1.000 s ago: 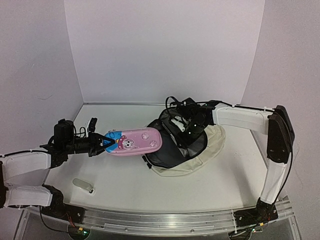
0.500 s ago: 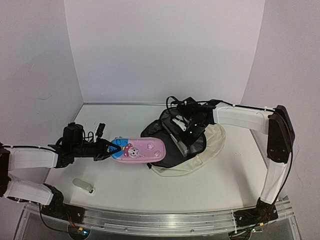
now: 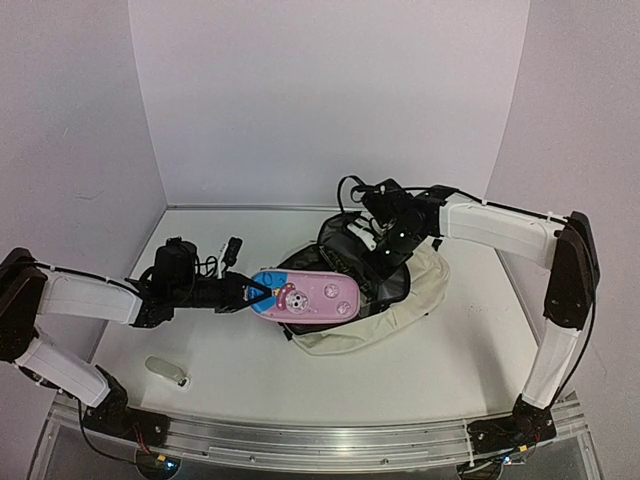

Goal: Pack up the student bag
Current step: Place the stationery in the student bag.

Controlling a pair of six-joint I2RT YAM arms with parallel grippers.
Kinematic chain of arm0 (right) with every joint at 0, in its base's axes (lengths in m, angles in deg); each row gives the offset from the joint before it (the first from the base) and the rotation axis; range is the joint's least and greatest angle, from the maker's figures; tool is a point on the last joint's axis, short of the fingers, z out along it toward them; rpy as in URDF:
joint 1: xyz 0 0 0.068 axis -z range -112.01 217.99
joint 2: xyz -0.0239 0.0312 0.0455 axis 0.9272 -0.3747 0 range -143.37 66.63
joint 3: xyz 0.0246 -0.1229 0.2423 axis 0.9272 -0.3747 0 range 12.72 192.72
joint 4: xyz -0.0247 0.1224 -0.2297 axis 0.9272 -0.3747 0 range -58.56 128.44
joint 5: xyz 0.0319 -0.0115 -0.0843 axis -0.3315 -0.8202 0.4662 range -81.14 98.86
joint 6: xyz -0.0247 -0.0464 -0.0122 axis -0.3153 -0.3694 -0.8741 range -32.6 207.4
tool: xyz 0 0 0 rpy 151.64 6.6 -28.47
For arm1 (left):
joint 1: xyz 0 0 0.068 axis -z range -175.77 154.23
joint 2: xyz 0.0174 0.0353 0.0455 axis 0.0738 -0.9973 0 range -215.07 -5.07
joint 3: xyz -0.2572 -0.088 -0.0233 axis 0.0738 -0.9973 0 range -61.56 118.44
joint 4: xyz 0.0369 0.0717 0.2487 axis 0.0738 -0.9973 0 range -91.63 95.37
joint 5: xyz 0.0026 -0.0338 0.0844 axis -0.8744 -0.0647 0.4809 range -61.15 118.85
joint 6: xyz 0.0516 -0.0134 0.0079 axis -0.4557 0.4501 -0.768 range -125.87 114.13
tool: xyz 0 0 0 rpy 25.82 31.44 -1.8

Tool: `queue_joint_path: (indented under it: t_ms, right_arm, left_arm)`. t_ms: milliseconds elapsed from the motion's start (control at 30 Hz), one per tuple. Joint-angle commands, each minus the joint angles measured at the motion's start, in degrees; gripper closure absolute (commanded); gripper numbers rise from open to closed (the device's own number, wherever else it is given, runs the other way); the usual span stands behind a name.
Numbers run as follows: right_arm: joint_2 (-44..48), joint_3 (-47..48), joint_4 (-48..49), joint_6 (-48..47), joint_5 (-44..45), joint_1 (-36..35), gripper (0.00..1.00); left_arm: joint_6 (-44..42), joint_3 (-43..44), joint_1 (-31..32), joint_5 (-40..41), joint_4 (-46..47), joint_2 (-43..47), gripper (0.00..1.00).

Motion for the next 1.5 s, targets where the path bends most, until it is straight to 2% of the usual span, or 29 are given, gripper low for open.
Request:
queue_joint_path:
  t_ms: [0, 233, 433, 567, 667, 800, 900, 967, 1100, 1200, 1300, 1467]
  right_arm:
    - [3.1, 3.08, 0.44, 0.82, -5.39, -0.68, 1.0]
    - [2.39, 5.33, 0.44, 1.44, -6.35, -0.67, 1.0]
    - [1.33, 6.21, 0.43, 2.44, -8.26, -0.67, 1.0]
    - [0.65, 5.98, 0.44, 3.48, -10.02, -0.67, 1.0]
    - [0.36, 5.82, 0.44, 3.99, -10.71, -0.69, 1.0]
    - [0.43, 5.16, 0.45, 4.64, -11.67, -0.67, 1.0]
    - [1.17, 3.51, 0.41, 4.87, -12.54, -0.68, 1.0]
    - [1.5, 2.41, 0.44, 5.01, -13.78, -0.68, 1.0]
    - [1.73, 1.9, 0.38, 5.32, -16.1, -0.68, 1.0]
    - [1.32, 2.59, 0.44, 5.41, -16.58, -0.68, 1.0]
    - [0.78, 3.45, 0.45, 5.45, -16.51, -0.71, 1.0]
    - [0.09, 4.58, 0.44, 5.93, -17.88, -0.68, 1.0]
  left_arm:
    - [-1.99, 5.33, 1.8, 3.82, 2.79, -2.34, 1.0]
    - [-3.79, 10.75, 6.61, 8.71, 2.19, -8.99, 1.0]
    - [-2.86, 13.82, 10.44, 7.83, 6.57, -14.54, 1.0]
    - [-3.15, 15.16, 13.59, 10.97, 8.95, -17.92, 1.0]
    - [-5.2, 16.82, 16.15, 17.05, 7.62, -20.81, 1.0]
    - [-4.82, 16.14, 16.42, 26.67, 7.86, -23.45, 1.0]
    - [-3.27, 12.97, 16.08, 37.4, 7.35, -21.04, 1.0]
    - [-1.96, 10.14, 15.1, 42.04, 8.08, -18.11, 1.0]
    - [-2.75, 10.38, 14.92, 47.94, 2.71, -14.57, 1.0]
    - [-4.45, 11.27, 15.05, 45.31, 3.58, -16.15, 1.0]
    - [-4.89, 12.69, 15.55, 36.71, 8.49, -20.04, 1.0]
    - [-2.57, 17.15, 19.28, 34.76, 11.52, -26.16, 1.0]
